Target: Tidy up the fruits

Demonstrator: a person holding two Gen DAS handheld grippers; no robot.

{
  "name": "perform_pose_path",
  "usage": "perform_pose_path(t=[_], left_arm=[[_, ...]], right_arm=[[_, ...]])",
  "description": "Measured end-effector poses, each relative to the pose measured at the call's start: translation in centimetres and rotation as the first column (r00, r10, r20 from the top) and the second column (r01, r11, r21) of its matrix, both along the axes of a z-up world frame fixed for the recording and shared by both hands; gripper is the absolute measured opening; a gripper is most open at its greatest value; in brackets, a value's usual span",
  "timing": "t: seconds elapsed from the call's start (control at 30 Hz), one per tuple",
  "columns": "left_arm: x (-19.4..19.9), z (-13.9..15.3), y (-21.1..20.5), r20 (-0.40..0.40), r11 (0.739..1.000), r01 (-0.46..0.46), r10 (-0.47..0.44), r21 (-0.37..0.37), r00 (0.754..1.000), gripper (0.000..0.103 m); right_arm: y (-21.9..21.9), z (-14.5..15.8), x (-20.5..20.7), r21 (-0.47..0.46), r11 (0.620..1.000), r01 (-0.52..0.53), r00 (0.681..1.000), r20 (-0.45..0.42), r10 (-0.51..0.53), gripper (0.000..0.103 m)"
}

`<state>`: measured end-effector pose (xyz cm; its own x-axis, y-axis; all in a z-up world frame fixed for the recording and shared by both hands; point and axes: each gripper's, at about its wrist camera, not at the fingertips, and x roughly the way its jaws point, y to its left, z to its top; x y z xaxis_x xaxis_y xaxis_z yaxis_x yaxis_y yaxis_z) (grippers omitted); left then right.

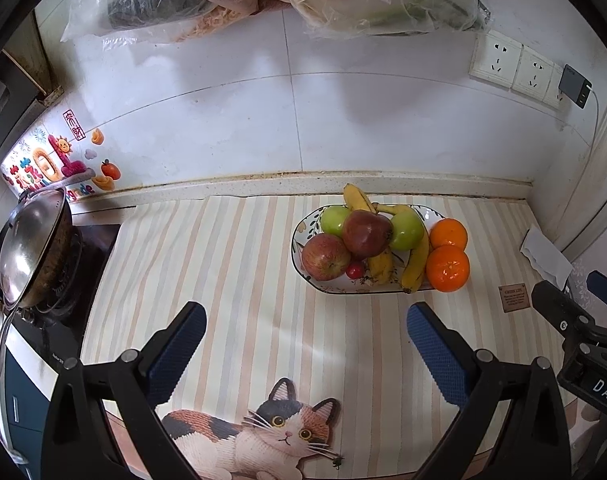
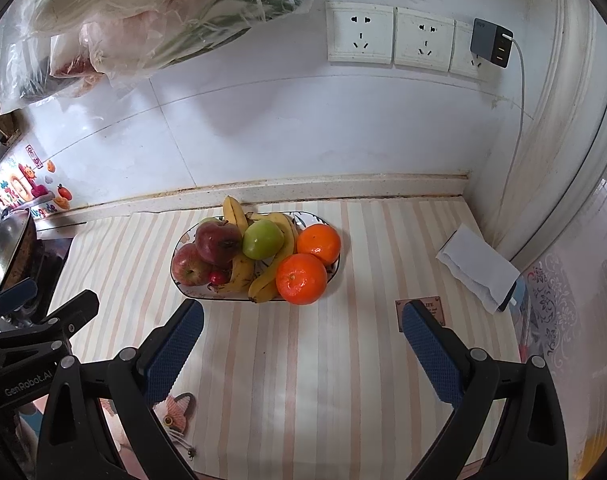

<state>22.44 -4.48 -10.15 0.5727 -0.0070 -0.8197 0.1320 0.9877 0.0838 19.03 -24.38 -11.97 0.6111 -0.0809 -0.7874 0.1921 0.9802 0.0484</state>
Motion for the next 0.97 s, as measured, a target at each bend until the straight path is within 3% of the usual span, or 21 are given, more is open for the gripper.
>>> perform_pose_path(t=[0.97], left_arm=[[-0.05,0.18,-0.67,0.015,1.000,0.010,-0.010,0.007,1.000,0.103]], right_arm=[[-0.21,-0.23,0.42,0.015,1.000,-0.014,1.000,-0.007,0.014,0.101]])
